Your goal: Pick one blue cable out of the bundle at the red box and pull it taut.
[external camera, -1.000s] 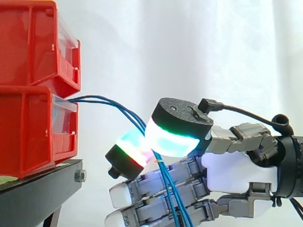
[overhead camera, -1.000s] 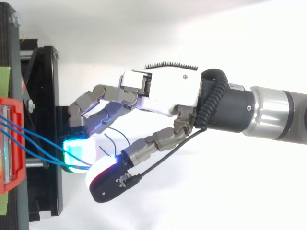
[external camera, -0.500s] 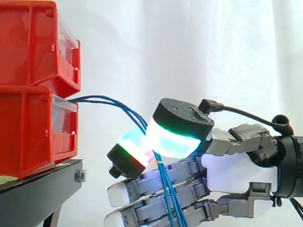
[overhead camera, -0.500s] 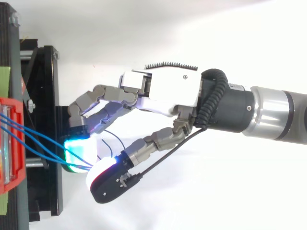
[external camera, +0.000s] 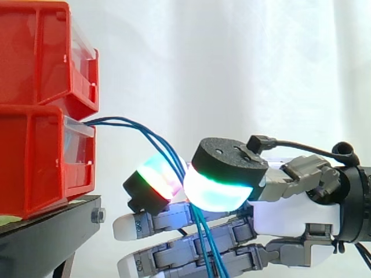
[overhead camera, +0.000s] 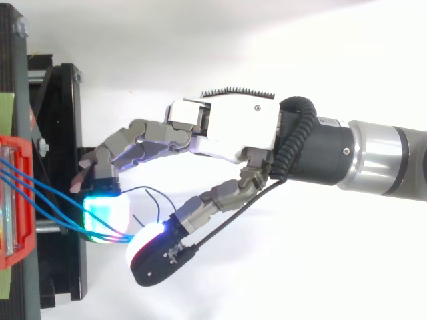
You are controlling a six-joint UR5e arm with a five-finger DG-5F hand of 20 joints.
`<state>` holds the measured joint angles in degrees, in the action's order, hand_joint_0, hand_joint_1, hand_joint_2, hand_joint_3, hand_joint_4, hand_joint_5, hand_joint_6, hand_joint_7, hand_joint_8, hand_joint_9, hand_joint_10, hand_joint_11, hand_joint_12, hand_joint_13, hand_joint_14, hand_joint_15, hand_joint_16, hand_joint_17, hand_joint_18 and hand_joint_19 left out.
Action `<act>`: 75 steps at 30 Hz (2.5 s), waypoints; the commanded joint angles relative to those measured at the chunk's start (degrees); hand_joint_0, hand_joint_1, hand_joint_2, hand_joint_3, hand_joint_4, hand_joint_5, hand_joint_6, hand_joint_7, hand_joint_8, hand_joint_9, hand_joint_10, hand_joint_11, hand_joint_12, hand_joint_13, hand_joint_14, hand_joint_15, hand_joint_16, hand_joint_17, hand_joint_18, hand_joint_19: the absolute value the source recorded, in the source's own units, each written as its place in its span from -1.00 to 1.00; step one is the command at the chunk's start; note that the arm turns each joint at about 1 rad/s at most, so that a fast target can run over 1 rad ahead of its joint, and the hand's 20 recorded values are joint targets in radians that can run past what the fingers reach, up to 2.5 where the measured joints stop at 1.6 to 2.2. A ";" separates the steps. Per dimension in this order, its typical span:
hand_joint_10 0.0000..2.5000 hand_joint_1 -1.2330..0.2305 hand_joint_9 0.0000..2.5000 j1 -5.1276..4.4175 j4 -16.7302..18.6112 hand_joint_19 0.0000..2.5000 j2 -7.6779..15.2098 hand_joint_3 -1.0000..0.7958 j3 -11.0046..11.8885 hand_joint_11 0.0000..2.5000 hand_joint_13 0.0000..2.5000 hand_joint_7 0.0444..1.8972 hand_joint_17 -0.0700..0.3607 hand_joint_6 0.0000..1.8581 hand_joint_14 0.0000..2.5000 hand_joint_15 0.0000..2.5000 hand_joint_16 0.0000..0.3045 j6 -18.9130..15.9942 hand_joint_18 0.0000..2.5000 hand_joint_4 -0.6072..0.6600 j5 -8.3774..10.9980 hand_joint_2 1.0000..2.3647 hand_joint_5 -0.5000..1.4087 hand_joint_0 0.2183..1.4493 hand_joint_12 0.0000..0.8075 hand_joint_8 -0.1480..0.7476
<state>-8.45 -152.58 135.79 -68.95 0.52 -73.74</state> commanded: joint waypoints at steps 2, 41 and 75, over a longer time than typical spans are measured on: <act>-1.00 -0.69 -0.67 0.01 0.00 -1.00 0.00 -0.44 -0.05 -0.77 -0.76 -0.06 -0.25 -0.04 -1.00 -1.00 -0.73 0.00 -0.76 -0.24 0.00 -1.00 -0.75 -0.17 -0.20 -0.40; -0.99 -0.58 -0.36 0.01 -0.08 -0.85 0.00 -0.11 -0.05 -0.59 -0.49 0.19 -0.21 0.02 -1.00 -0.85 -0.71 0.00 -0.52 -0.27 0.09 -0.97 -0.68 -0.15 -0.09 -0.09; -0.99 -0.68 -0.40 -0.08 -0.26 -0.90 -0.09 -0.44 0.04 -0.51 -0.51 -0.02 -0.27 0.03 -1.00 -0.85 -0.75 -0.61 -0.56 -0.26 0.26 -1.00 -0.71 -0.48 -0.16 -0.18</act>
<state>-8.45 -152.84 135.78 -68.96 -0.09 -73.51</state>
